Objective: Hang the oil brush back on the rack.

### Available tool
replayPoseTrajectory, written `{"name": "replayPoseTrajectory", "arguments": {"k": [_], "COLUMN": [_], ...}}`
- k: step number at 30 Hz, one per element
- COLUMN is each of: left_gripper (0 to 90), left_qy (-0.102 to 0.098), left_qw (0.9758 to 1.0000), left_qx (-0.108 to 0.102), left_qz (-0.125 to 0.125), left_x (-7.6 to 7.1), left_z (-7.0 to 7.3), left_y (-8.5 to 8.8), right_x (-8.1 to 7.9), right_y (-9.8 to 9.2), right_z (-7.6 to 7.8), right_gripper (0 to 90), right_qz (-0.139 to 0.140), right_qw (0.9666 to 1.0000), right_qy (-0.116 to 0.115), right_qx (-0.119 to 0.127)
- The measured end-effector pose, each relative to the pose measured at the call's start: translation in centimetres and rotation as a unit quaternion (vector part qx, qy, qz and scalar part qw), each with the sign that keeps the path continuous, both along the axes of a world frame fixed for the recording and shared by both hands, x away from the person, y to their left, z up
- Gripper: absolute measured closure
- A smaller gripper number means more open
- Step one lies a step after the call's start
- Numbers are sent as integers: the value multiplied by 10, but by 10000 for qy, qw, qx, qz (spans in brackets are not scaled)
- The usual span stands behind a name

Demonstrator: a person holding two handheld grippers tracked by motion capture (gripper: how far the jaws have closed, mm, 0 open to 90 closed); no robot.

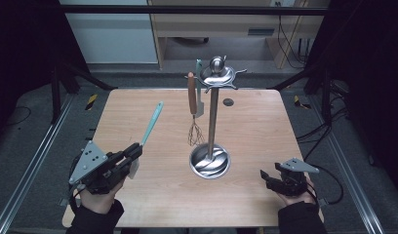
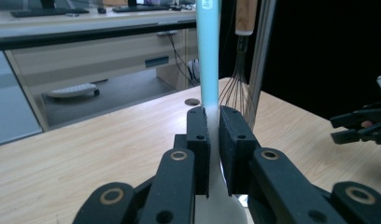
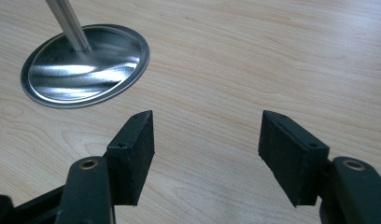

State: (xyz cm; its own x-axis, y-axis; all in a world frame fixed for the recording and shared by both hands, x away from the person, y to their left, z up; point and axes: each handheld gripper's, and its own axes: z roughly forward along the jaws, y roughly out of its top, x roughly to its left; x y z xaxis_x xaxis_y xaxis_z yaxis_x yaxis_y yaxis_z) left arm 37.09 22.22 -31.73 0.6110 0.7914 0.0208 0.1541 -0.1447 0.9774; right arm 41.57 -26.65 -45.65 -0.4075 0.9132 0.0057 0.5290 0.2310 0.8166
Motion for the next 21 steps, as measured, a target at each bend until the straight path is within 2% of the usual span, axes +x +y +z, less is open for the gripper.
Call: {"name": "replayPoseTrajectory", "arguments": {"k": [2, 5, 9, 16, 21], "left_gripper": [823, 823, 823, 823, 823], "left_qy": [-46, -272, -255, -410, -480], "left_qw": [10000, 9995, 9995, 9985, 9978], "left_qx": [-18, -11, -64, -54, -131], "left_qz": [-65, -133, -185, -346, -430], "left_x": [-3, -5, -9, -15, -14], "left_z": [3, 8, 13, 21, 26], "left_y": [-2, -6, -12, -23, -30], "right_x": [0, 0, 1, 1, 1], "right_y": [0, 0, 0, 2, 2], "right_z": [0, 0, -1, -1, -1], "right_gripper": [357, 356, 356, 356, 356], "right_qz": [2, -6, 4, -9, 3], "right_qw": [10000, 10000, 10000, 10000, 10000], "right_qy": [-3, 35, 6, 46, 65], "right_qx": [-1, 16, -53, -78, -62]}}
